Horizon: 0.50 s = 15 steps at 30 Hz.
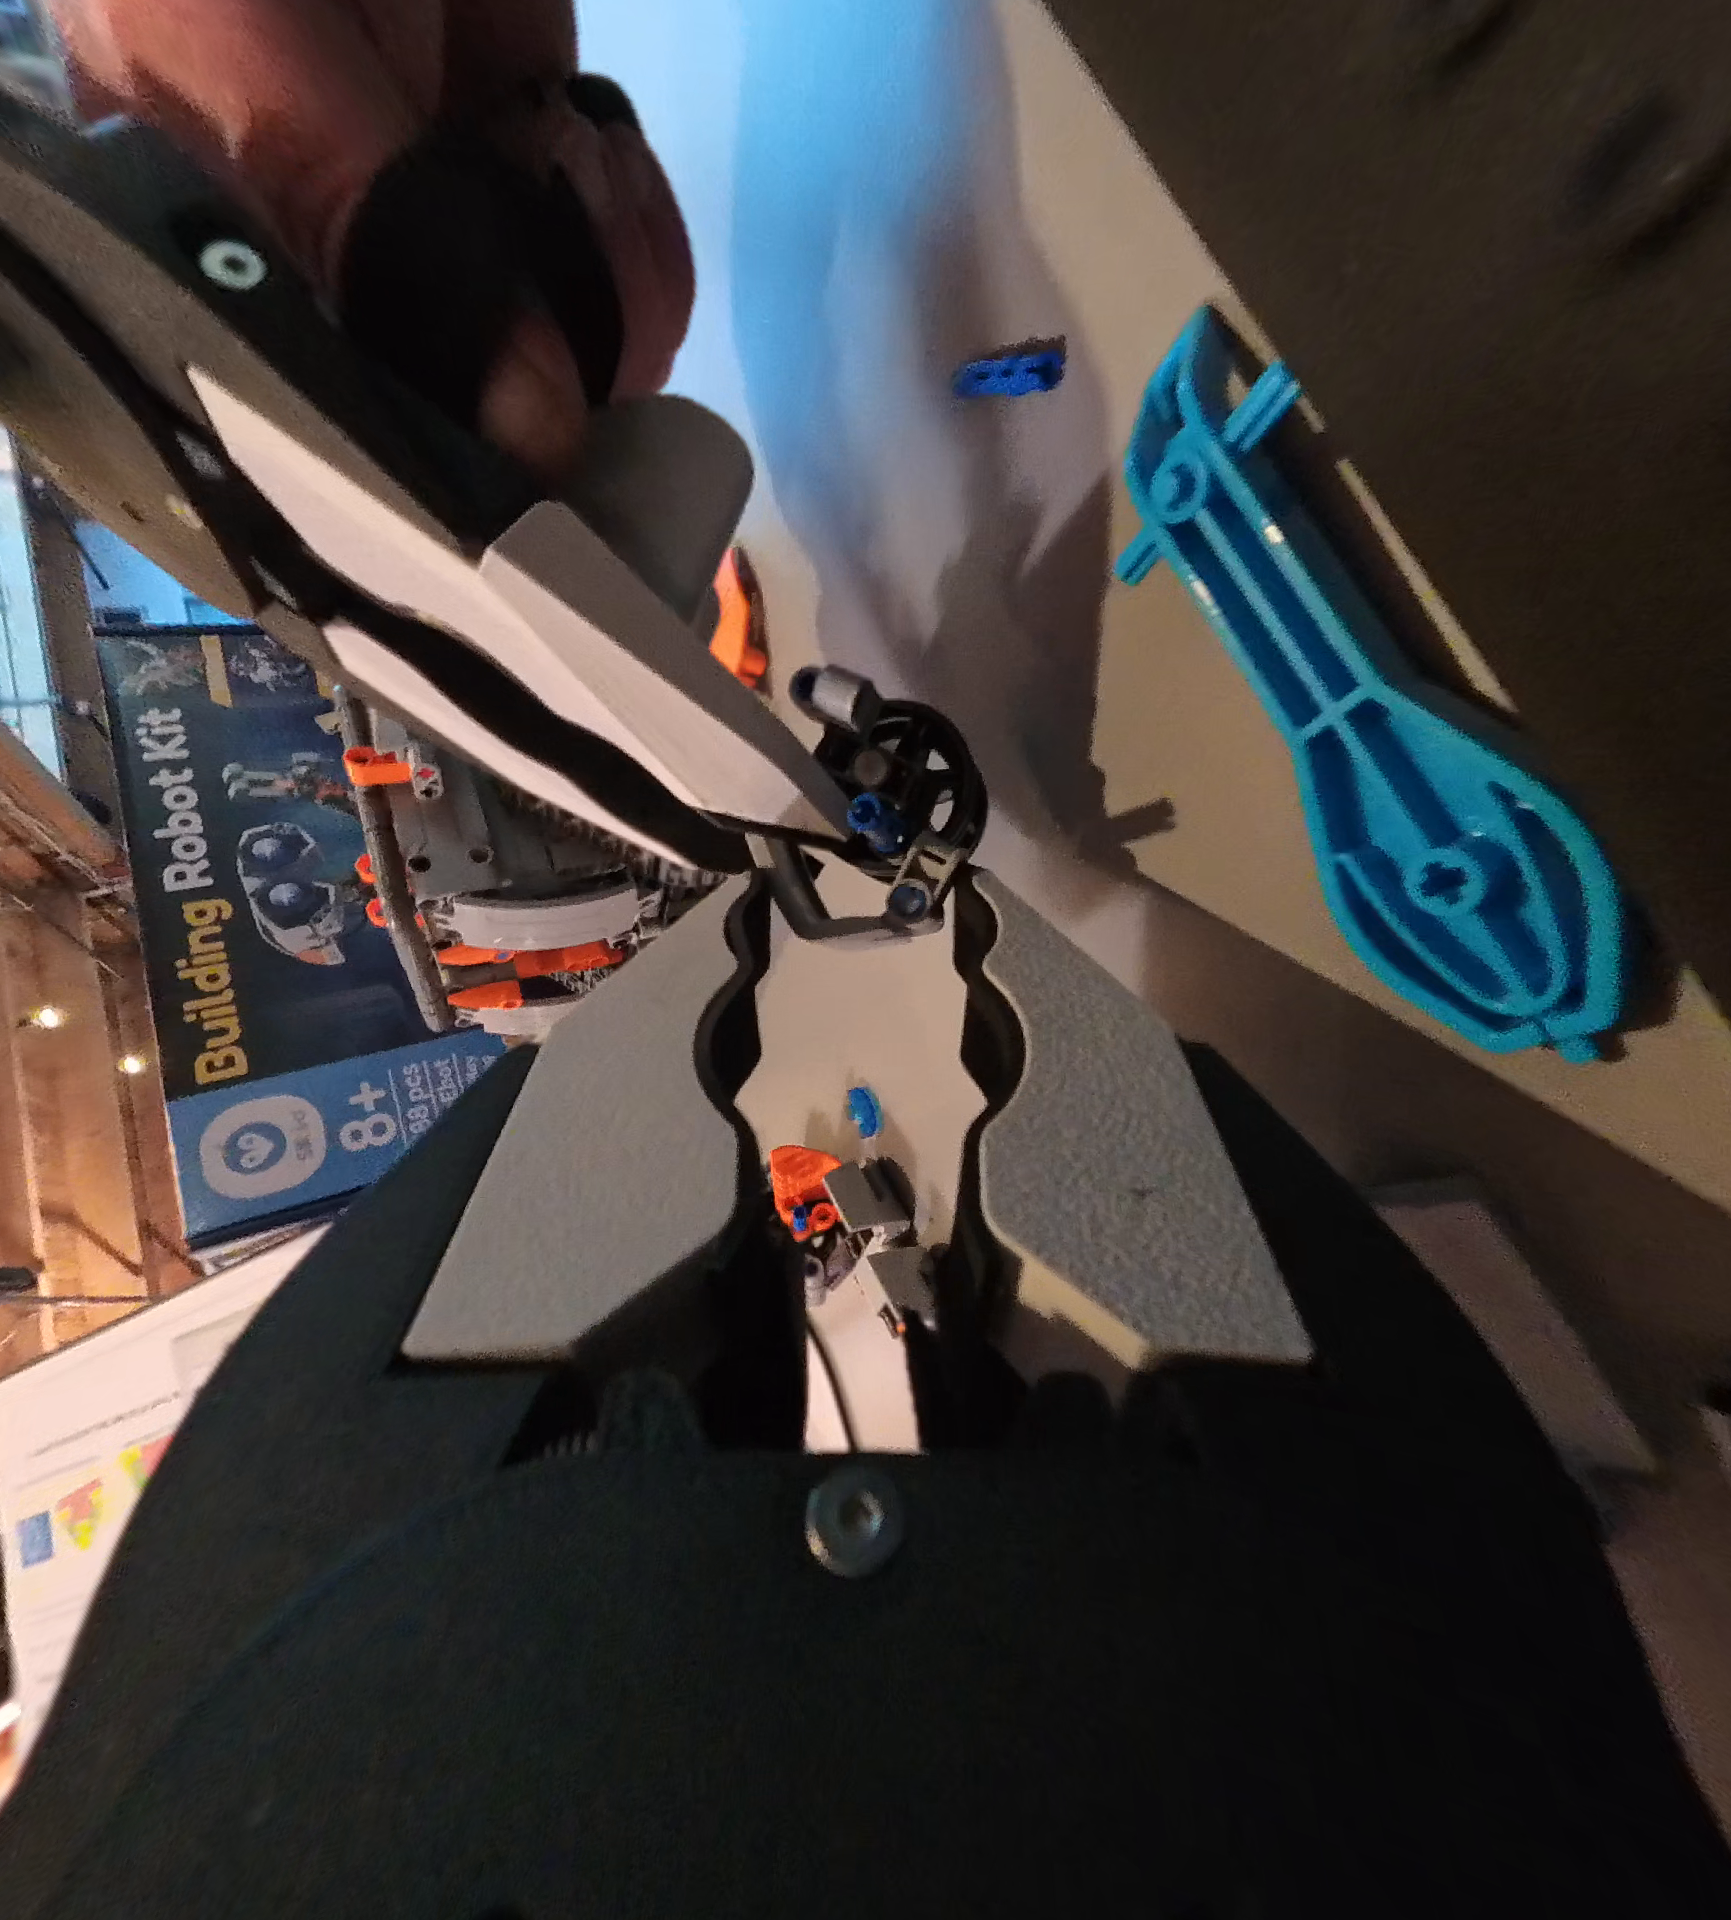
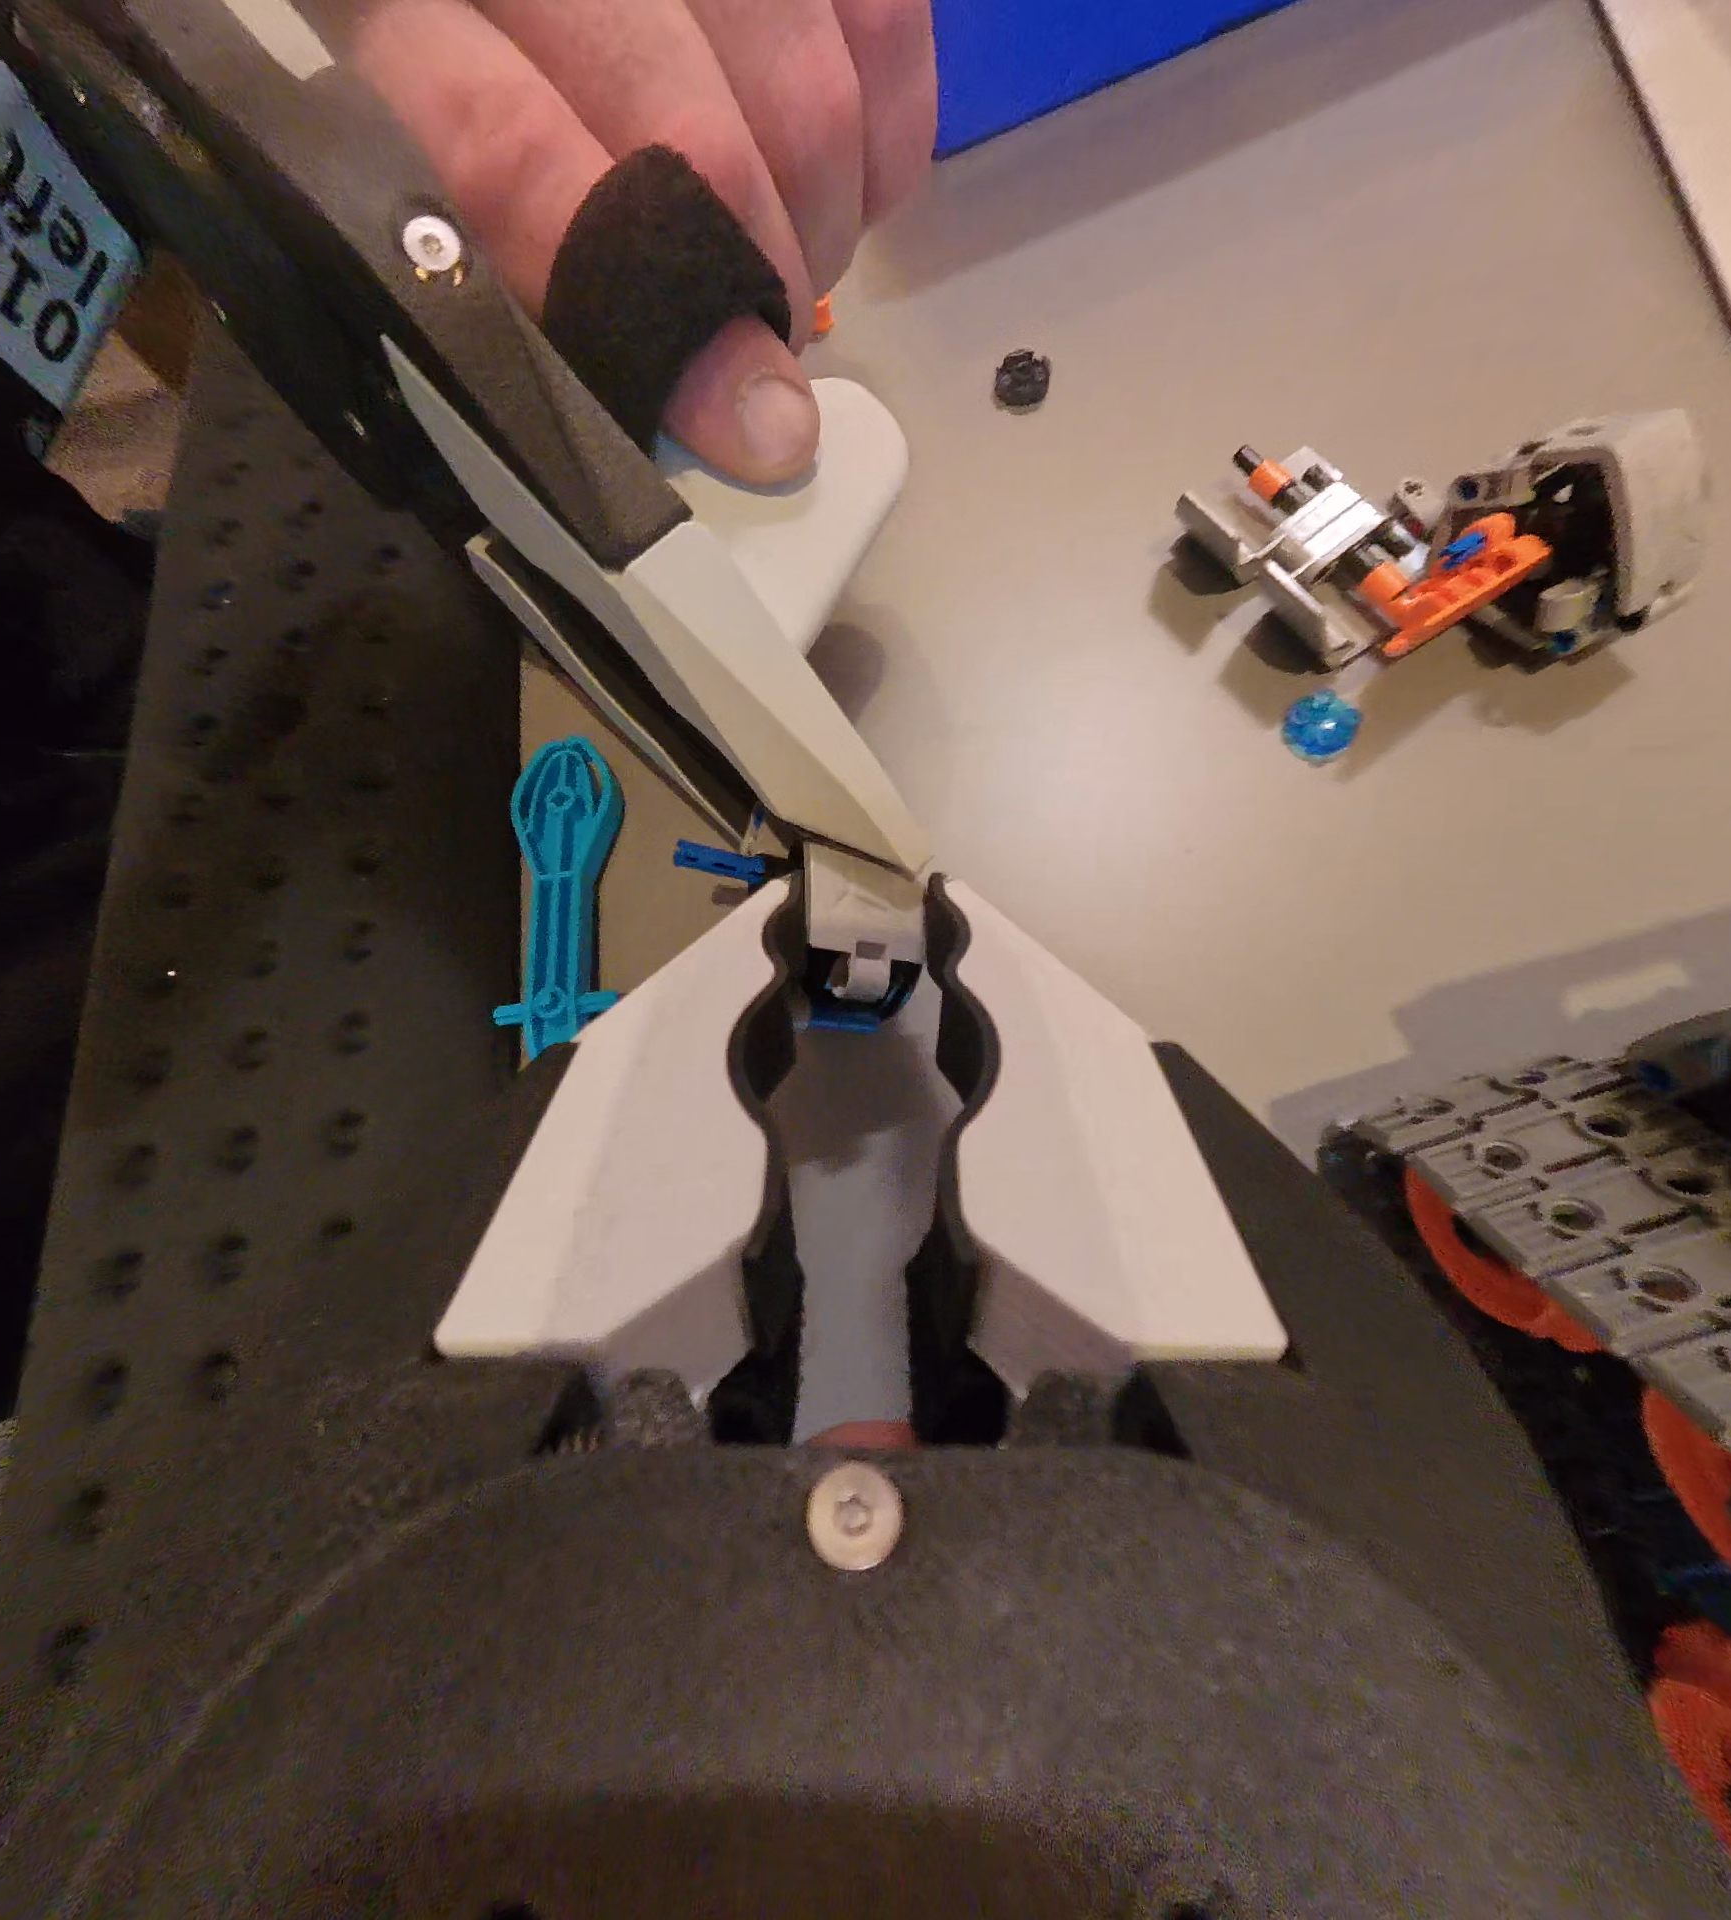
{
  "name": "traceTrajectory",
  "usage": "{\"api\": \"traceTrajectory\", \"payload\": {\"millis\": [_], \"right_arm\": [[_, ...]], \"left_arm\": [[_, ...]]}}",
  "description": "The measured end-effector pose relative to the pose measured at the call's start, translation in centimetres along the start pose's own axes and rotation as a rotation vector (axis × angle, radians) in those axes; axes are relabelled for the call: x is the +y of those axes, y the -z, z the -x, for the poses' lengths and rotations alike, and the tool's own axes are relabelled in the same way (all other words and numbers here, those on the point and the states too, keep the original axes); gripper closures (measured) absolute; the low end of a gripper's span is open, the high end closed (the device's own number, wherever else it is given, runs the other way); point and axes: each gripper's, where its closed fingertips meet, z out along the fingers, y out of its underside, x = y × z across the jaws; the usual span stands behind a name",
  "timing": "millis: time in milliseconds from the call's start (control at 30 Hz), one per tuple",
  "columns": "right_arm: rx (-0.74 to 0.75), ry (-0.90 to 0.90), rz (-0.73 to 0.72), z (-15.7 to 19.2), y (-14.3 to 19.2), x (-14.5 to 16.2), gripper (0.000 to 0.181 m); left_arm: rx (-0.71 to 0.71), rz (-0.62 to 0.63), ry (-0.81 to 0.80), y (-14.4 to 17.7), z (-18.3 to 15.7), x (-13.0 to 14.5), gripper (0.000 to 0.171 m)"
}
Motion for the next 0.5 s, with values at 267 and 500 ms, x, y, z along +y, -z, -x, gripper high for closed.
{"api": "traceTrajectory", "payload": {"millis": [267, 500], "right_arm": [[0.147, 0.150, -0.275, -1.1, 3.5, -4.5, 0.162], [0.195, 0.315, -0.432, 0.1, 5.2, -6.8, 0.162]], "left_arm": [[0.206, -0.233, 0.811, 1.5, 2.3, 0.7, 0.118], [0.328, -0.553, 1.110, 3.3, 4.4, -0.9, 0.146]]}}
